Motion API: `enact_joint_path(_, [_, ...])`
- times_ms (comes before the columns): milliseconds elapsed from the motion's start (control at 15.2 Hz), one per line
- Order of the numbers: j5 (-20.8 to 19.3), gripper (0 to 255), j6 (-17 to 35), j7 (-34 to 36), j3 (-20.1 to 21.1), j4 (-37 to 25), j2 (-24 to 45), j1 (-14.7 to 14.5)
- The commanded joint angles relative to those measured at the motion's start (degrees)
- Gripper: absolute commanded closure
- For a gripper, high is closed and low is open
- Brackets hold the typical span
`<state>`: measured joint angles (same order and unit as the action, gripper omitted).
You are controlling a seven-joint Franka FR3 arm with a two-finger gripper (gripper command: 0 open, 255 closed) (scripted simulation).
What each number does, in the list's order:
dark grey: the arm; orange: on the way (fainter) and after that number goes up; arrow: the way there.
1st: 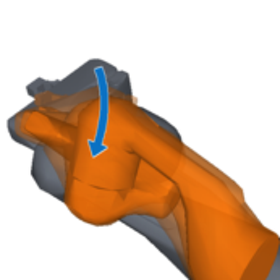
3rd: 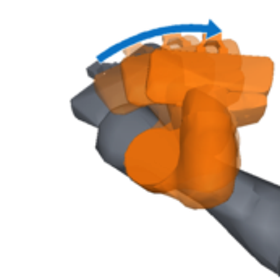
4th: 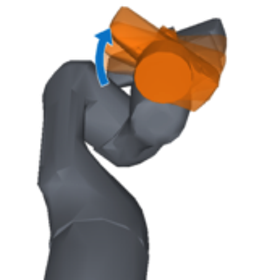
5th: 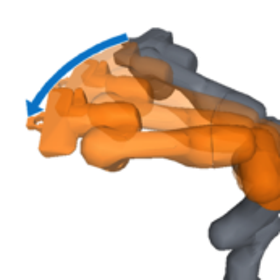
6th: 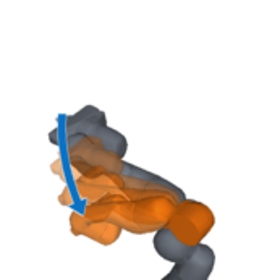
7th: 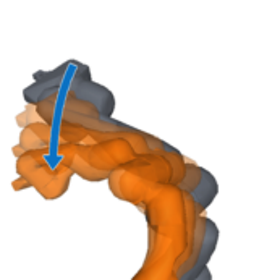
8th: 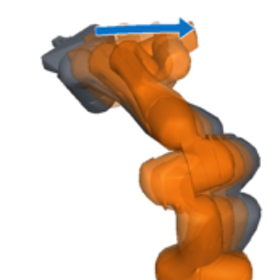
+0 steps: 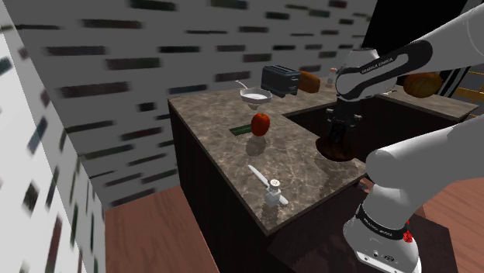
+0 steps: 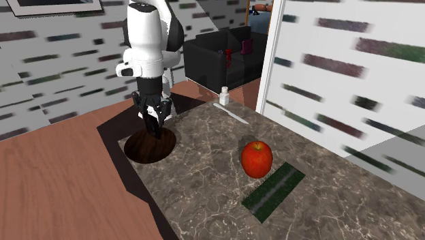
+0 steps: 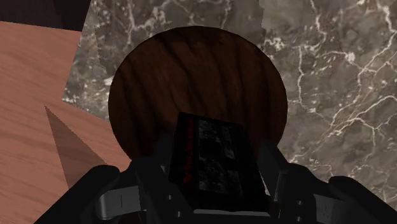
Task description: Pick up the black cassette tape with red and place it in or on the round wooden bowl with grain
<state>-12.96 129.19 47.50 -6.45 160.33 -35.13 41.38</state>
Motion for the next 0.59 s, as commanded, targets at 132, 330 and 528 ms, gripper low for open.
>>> enact_joint_path(132, [-1.7, 255, 2.8, -2.7, -2.6, -0.2, 2.6, 1.8])
enact_joint_path(330, [-2.2, 255, 5.9, -2.3, -2.7, 1.0, 4.5, 2.0])
enact_joint_path(528, [-2.7, 255, 9.1, -1.8, -2.9, 2.2, 6.5, 2.2])
